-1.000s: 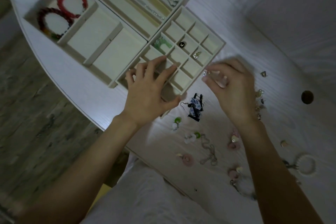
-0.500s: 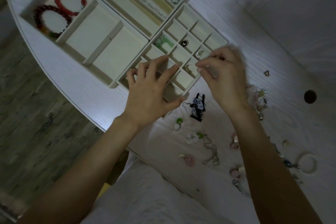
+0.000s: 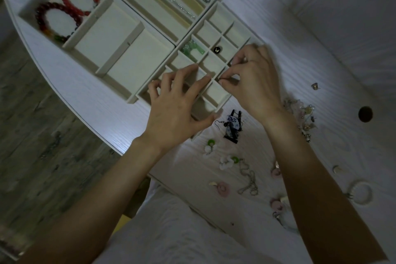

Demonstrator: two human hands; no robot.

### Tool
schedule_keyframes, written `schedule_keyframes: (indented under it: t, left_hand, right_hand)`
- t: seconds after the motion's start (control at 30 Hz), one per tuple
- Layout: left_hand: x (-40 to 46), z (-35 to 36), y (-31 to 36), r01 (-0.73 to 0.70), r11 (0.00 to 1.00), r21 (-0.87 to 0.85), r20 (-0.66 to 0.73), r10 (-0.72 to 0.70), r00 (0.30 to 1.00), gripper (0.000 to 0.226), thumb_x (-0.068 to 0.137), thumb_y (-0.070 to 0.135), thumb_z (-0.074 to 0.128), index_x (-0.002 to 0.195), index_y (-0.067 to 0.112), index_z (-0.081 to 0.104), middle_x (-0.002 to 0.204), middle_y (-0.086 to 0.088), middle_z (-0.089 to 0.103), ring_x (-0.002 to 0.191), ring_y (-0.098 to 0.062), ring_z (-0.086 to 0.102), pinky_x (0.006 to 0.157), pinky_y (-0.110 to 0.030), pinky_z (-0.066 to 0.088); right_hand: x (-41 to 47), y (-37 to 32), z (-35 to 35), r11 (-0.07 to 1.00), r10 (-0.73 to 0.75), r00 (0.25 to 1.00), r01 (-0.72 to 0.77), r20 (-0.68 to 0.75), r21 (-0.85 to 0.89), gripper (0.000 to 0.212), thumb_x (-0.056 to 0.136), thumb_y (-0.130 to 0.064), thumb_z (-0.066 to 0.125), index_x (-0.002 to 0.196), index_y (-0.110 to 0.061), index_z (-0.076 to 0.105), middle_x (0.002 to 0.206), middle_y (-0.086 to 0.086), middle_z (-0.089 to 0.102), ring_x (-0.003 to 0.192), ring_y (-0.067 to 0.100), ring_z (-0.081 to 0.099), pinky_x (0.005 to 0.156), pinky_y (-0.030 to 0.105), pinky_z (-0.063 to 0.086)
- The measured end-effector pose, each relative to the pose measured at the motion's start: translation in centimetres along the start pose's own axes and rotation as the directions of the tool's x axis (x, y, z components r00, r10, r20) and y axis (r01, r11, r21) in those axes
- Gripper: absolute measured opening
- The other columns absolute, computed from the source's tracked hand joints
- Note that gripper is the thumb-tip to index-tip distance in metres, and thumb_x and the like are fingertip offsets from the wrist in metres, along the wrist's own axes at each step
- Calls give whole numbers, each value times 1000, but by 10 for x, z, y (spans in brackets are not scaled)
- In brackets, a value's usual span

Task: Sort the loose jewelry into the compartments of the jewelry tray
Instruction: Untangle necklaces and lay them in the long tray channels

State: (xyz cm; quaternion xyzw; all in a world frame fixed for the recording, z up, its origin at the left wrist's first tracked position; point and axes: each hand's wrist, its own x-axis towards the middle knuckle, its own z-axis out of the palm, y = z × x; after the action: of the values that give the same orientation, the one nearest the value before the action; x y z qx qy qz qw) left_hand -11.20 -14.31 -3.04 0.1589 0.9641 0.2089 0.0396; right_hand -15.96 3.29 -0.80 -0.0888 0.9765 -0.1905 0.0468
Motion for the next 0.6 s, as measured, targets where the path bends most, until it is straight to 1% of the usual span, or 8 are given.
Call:
schedule_keyframes:
  t: [0.07, 0.13, 0.2, 0.3, 0.43, 0.5, 0.6]
  left_hand:
    - [0, 0, 0, 1, 1000, -2, 0, -1, 1000, 76, 78, 74, 44, 137, 26, 49, 142, -7, 42, 117, -28, 39, 92, -45, 30]
    - [0, 0, 0, -1, 1000, -2, 0, 1, 1000, 76, 78, 74, 45, 137, 26, 49, 143, -7, 42, 117, -27, 39, 92, -45, 31]
    - [0, 0, -1, -2, 1000, -2, 0, 2, 1000, 76, 78, 74, 45, 138, 27, 48, 143, -7, 42, 117, -27, 38, 92, -45, 30]
    - [0, 0, -2, -10, 1000, -6, 0, 10, 1000, 76, 78, 74, 46, 138, 27, 47, 143, -7, 41, 117, -27, 39, 92, -45, 30]
    - [0, -1, 0, -7, 1000, -5, 4, 7, 1000, 75, 78, 73, 45, 137, 27, 49, 143, -7, 42, 116, -28, 40, 91, -46, 31]
    - [1, -2, 0, -4, 1000, 0, 10, 4, 1000, 75, 78, 73, 45, 138, 27, 48, 143, -6, 41, 116, -28, 40, 91, -46, 31]
    - [1, -2, -1, -4, 1000, 2, 15, 4, 1000, 76, 78, 75, 43, 139, 28, 47, 144, -6, 41, 117, -27, 38, 92, -45, 31]
  right_hand:
    - [-4, 3, 0, 1000, -11, 1000, 11, -3, 15, 13, 74, -22, 77, 84, -12, 76, 91, 7, 58, 94, 32, 48, 75, 36, 42]
    - [-7, 4, 0, 999, 22, 1000, -22, 1, 31, 12, 76, -21, 76, 84, -12, 76, 93, 7, 58, 97, 31, 48, 77, 37, 44]
    - [-8, 3, 0, 998, 50, 999, -50, 4, 32, 11, 78, -20, 75, 83, -10, 76, 95, 8, 58, 100, 30, 48, 80, 34, 41]
    - [-7, 0, 1, 998, 61, 998, -61, 3, 14, 9, 79, -18, 74, 82, -9, 75, 96, 8, 59, 101, 30, 48, 81, 31, 39]
    - [-7, 0, 0, 996, 86, 996, -86, 6, 16, 7, 80, -18, 74, 82, -12, 76, 97, 6, 58, 102, 28, 47, 82, 28, 36]
    - [-7, 1, -2, 996, 92, 996, -92, 16, 10, 9, 80, -21, 73, 84, -13, 76, 98, 5, 57, 103, 27, 46, 82, 26, 33]
    - [-7, 2, -4, 996, 86, 995, -86, 42, 2, 13, 80, -24, 73, 89, -15, 76, 101, 3, 56, 104, 25, 43, 84, 26, 33]
